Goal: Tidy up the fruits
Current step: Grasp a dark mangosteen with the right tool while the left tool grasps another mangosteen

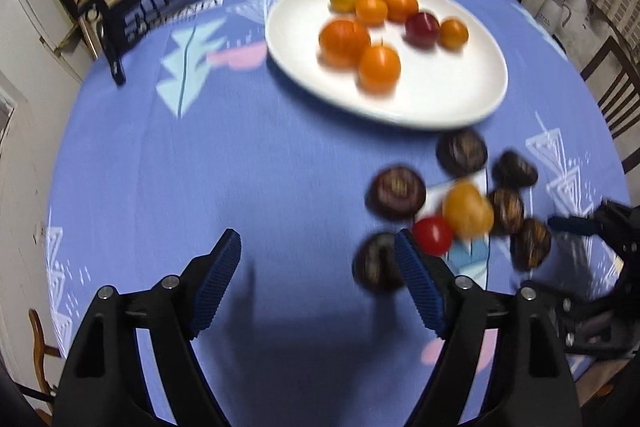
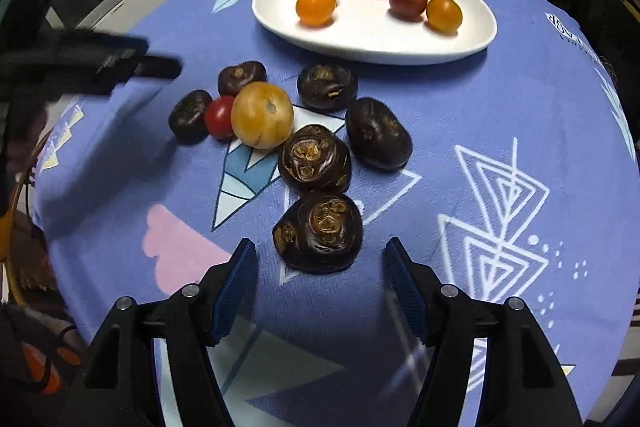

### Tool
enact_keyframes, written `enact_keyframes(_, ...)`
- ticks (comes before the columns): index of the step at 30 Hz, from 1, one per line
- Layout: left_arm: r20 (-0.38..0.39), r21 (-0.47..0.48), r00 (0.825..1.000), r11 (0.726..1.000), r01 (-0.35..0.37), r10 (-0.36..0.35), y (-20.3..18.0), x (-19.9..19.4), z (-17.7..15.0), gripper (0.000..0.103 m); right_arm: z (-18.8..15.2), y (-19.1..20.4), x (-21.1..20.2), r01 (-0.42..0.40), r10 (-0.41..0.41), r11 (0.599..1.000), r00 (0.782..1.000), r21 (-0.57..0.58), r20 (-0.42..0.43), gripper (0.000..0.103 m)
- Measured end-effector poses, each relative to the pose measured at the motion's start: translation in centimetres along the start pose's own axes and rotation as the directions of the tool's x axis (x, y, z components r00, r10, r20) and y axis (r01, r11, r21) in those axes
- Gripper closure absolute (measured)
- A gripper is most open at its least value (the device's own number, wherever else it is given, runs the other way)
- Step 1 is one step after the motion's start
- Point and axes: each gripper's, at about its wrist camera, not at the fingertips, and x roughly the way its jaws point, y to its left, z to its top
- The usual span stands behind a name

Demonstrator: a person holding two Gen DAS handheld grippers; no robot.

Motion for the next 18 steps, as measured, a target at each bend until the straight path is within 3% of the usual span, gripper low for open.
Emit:
enact_keyframes(3,-0.016,0.011,1.000,1.000,0.016,-0.016,-0.8,0.5,-1.2,0.026,-0.2,0.1,0.4,0.009,-0.009,1.000,1.000,0.000,0.007,0.037)
enact_keyframes(4,-0.019,0.017,1.000,1.000,0.016,-0.016,-1.0,0.7,-1.4,0.026,0.0,0.2,0.5,0.018,-0.018,1.000,1.000,-0.009,0.002,0.042)
enact_keyframes(5,-0.020,0.023,1.000,1.000,0.019,-0.019,-1.4,0.9,-1.5,0.026,0.1,0.2,0.5,0.032,-0.032,0.999,0.999,-0.017,-0.001,0.057)
enact_keyframes(12,-0.050,0.040,0.998,0.999,0.036,-0.034,-2.9,3.2,-1.3,0.026,0.2,0.0,-1.1,0.006,-0.006,1.000,1.000,0.015,0.003,0.058)
enact_keyframes(16,-0.057,0.058,0.998,0.998,0.032,-0.029,-3.6,3.9,-1.4,0.027,1.1,-0.5,-3.4,0.009,-0.013,0.998,0.998,0.056,0.069,0.058)
enact_keyframes(18,-0.049,0.058,0.998,0.997,0.041,-0.038,-3.7,3.9,-1.5,0.034,1.8,-0.5,-4.9,0.011,-0.017,0.998,0.994,0.058,0.111,0.058)
